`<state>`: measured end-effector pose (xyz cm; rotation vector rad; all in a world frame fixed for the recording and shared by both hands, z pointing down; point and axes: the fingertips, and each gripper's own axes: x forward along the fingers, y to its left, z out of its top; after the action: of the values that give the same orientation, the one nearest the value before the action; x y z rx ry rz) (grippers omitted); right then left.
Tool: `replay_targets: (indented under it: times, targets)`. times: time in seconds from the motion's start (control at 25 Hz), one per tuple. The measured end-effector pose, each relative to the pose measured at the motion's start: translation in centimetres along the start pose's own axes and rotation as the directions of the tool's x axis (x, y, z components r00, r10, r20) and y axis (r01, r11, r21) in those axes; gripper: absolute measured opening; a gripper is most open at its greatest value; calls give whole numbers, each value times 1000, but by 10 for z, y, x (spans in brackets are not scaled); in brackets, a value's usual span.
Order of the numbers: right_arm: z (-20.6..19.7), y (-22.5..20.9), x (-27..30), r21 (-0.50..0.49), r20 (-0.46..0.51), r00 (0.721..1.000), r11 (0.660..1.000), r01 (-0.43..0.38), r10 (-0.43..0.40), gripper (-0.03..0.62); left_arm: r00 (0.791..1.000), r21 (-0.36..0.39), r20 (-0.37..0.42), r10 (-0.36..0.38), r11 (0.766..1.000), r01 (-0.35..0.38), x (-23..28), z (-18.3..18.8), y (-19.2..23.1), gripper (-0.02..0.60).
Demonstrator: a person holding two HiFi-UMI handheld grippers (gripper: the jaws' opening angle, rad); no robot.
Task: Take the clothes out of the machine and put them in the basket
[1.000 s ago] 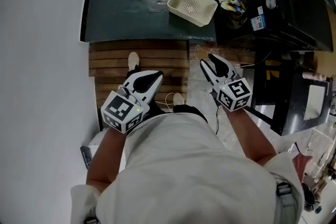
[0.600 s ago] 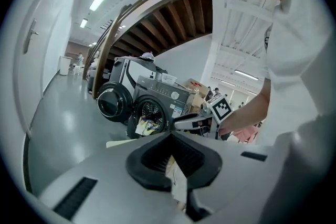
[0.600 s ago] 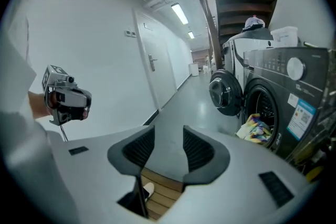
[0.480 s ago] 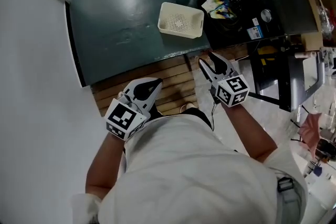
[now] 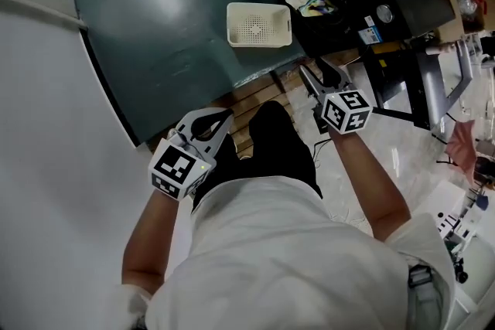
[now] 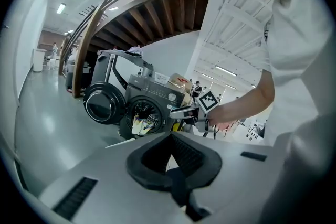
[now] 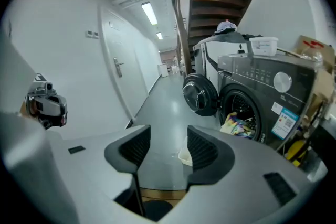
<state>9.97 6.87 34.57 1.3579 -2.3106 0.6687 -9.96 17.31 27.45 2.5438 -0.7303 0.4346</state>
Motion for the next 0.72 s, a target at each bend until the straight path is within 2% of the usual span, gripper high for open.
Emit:
replay_targets:
  times: [0.16,0.32,0.52,0.72]
  targets:
    - [-2,-44,27,105,5,996,991,84,-85,228,998,3,-30,-53,999,53,24,9,13,-5]
    - [-15,-97,75,220,-14,987,962,160,-161,248,992,10,-72,-104,994,105,57,18,31,-4]
    - [-29,-168,143,343,-39,972,911,229,-230,290,985,-2,-94,-147,989,147,111,33,67,-5]
    - [-40,-239,196,466,-53,949,833,298,-310,328,974,-2,-111,-196,980,197,170,39,97,-4]
